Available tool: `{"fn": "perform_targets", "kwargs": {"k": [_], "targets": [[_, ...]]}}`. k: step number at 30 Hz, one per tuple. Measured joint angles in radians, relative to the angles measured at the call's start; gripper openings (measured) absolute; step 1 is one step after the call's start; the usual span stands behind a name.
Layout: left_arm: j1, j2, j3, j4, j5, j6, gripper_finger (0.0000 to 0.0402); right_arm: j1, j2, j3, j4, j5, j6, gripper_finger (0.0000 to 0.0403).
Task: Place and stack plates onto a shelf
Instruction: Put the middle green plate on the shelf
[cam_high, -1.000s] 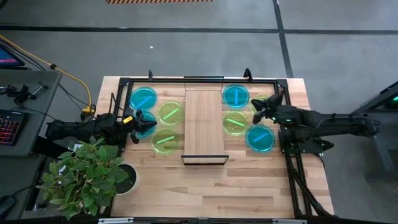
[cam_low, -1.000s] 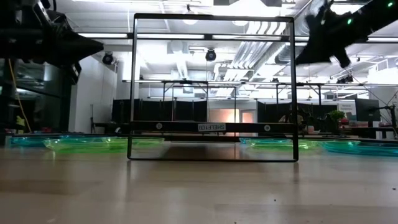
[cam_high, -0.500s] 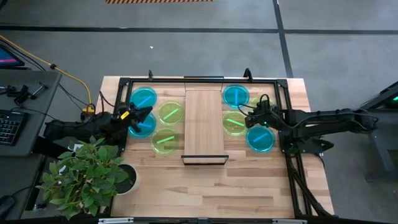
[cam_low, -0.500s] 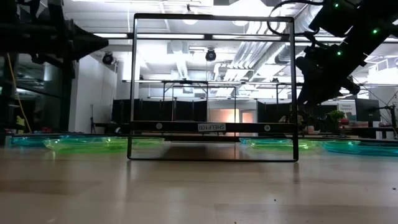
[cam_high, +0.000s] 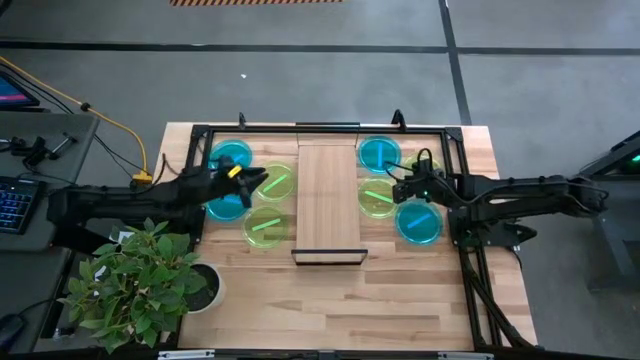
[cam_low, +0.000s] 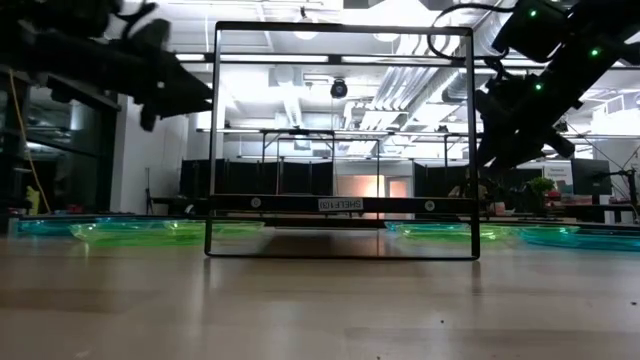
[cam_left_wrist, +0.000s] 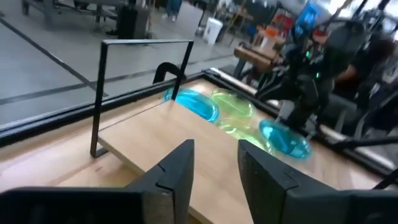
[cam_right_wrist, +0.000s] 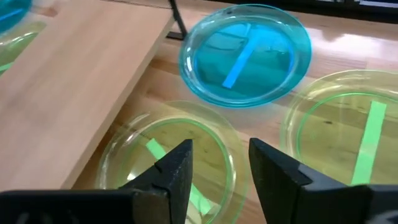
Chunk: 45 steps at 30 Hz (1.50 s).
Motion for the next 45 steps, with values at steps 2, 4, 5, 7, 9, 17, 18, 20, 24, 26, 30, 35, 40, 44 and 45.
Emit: {"fn": "perform_targets", "kwargs": {"k": [2,4,5,7,9,17,18,20,24,26,30,35,40,44,45], "targets": [[0.025,0.061,0.036,0.007,0.025,0.022,0.0121,-0.029,0.007,0.000,-0.015,-0.024,-0.005,0.0142],[0.044,0.112,0.059,0.012,0.048,0.032,0.0122,-0.060,0.024,0.000,-0.049,-0.051,0.003,0.0142],[0.051,0.132,0.066,0.016,0.060,0.035,0.0122,-0.074,0.036,0.000,-0.065,-0.068,0.010,0.0142],[0.060,0.158,0.068,0.035,0.083,0.041,0.0122,-0.094,0.068,-0.001,-0.086,-0.098,0.023,0.0142],[0.064,0.174,0.069,0.045,0.098,0.041,0.0122,-0.106,0.104,-0.002,-0.082,-0.134,0.025,0.0142],[0.064,0.180,0.069,0.039,0.101,0.041,0.0120,-0.116,0.274,-0.002,-0.062,-0.191,0.051,0.0142],[0.064,0.177,0.069,0.039,0.102,0.041,0.0120,-0.116,0.290,-0.002,-0.049,-0.191,0.051,0.0142],[0.064,0.176,0.069,0.041,0.103,0.041,0.0120,-0.116,0.314,-0.002,-0.017,-0.193,0.051,0.0142],[0.064,0.177,0.069,0.037,0.103,0.047,0.0119,-0.116,0.349,-0.002,0.030,-0.216,0.051,0.0142],[0.064,0.177,0.069,0.037,0.103,0.058,0.0120,-0.116,0.366,-0.002,0.032,-0.226,0.058,0.0142],[0.064,0.177,0.069,0.037,0.103,0.059,0.0119,-0.116,0.394,-0.002,0.042,-0.225,0.066,0.0142],[0.064,0.177,0.069,0.036,0.103,0.060,0.0120,-0.116,0.405,-0.001,0.073,-0.222,0.070,0.0134],[0.064,0.177,0.069,0.035,0.103,0.067,0.0119,-0.116,0.405,-0.001,0.079,-0.216,0.055,0.0077],[0.064,0.177,0.069,0.035,0.103,0.068,0.0119,-0.116,0.405,-0.001,0.090,-0.200,0.028,0.0013],[0.064,0.177,0.069,0.035,0.103,0.068,0.0119,-0.116,0.405,-0.001,0.093,-0.198,0.021,0.0007]]}}
